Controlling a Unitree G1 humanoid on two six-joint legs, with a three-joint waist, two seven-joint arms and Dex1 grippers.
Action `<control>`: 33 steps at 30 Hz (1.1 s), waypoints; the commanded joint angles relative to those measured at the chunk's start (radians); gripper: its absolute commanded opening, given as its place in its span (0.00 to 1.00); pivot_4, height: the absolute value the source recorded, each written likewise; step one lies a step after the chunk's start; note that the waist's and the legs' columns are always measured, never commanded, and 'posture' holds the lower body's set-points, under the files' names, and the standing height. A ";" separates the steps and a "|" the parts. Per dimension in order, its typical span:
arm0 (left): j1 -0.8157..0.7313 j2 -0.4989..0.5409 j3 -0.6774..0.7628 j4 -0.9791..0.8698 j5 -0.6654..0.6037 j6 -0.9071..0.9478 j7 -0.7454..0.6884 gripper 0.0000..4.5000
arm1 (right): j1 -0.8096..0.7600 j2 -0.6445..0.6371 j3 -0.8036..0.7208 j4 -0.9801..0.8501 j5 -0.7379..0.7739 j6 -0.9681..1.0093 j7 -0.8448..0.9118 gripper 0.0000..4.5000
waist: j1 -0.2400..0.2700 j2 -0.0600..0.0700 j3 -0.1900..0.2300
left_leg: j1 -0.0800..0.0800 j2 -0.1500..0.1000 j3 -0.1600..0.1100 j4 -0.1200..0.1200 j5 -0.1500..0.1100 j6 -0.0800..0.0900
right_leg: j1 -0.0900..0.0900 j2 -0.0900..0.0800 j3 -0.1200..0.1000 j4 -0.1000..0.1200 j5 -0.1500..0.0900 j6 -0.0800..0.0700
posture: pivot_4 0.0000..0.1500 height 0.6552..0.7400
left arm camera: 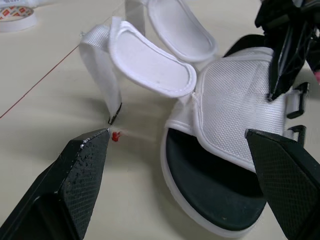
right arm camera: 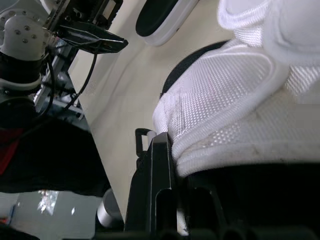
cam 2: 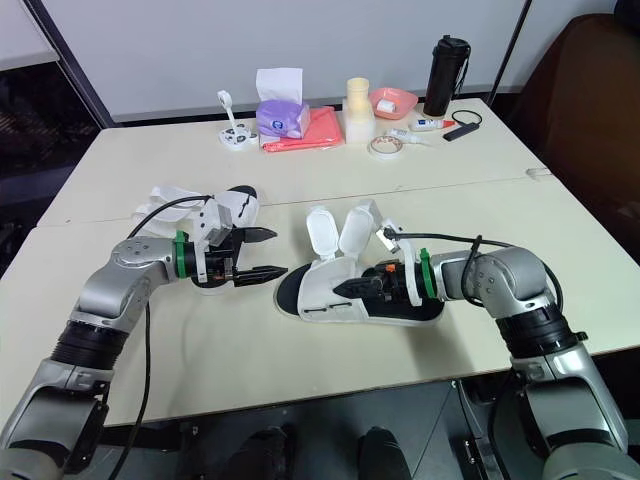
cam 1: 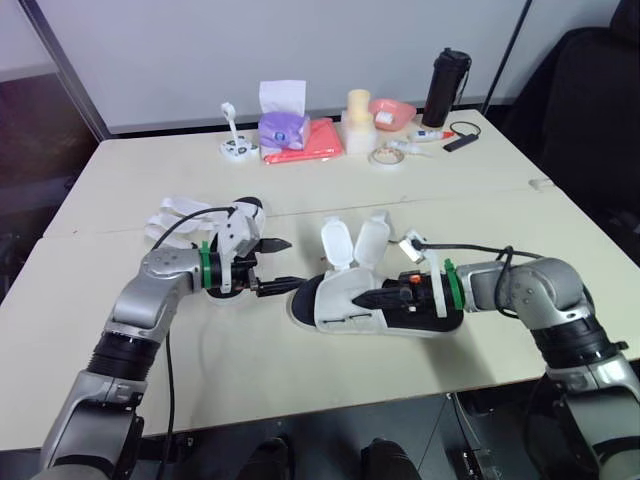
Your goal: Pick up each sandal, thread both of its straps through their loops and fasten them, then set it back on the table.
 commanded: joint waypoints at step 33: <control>0.104 0.066 0.057 -0.248 -0.102 0.095 -0.021 0.72 | 0.073 -0.077 -0.085 -0.061 -0.284 -0.106 0.272 1.00 | 0.009 0.000 0.000 | -0.001 0.000 -0.001 0.001 0.000 0.000 | 0.000 0.000 0.000 0.000 0.000 0.000 | 1.00 1.00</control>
